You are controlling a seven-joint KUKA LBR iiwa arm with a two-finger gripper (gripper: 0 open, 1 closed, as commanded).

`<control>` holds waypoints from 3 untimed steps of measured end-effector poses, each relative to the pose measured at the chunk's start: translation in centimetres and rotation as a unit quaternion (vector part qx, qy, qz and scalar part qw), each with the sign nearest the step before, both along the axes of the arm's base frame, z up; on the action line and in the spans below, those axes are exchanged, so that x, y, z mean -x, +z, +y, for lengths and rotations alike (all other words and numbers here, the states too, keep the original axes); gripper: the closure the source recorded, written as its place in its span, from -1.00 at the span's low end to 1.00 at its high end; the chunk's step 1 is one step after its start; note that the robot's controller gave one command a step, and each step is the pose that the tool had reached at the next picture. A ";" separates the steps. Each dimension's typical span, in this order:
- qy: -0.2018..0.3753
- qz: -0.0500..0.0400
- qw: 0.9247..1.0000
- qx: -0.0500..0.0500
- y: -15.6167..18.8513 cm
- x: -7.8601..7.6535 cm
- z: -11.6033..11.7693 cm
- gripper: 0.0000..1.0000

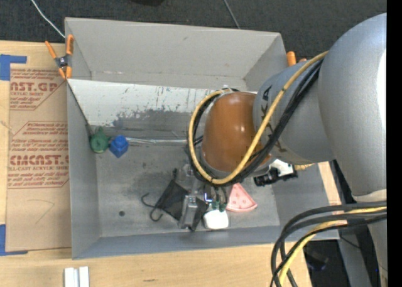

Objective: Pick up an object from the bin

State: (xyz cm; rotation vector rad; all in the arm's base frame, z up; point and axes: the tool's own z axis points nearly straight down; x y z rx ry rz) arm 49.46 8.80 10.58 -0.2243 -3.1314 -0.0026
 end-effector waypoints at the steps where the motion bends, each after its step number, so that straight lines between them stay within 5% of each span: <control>1: 0.025 0.000 1.000 0.001 2.7 0.9 -0.4 -1.00; 2: -0.038 0.002 0.999 0.000 -0.9 1.1 0.3 -1.00; 3: 0.017 -0.006 1.000 0.000 -3.5 1.0 1.1 -1.00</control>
Offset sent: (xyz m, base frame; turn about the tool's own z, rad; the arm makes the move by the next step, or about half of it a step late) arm -0.0101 0.0025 -0.0058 0.0769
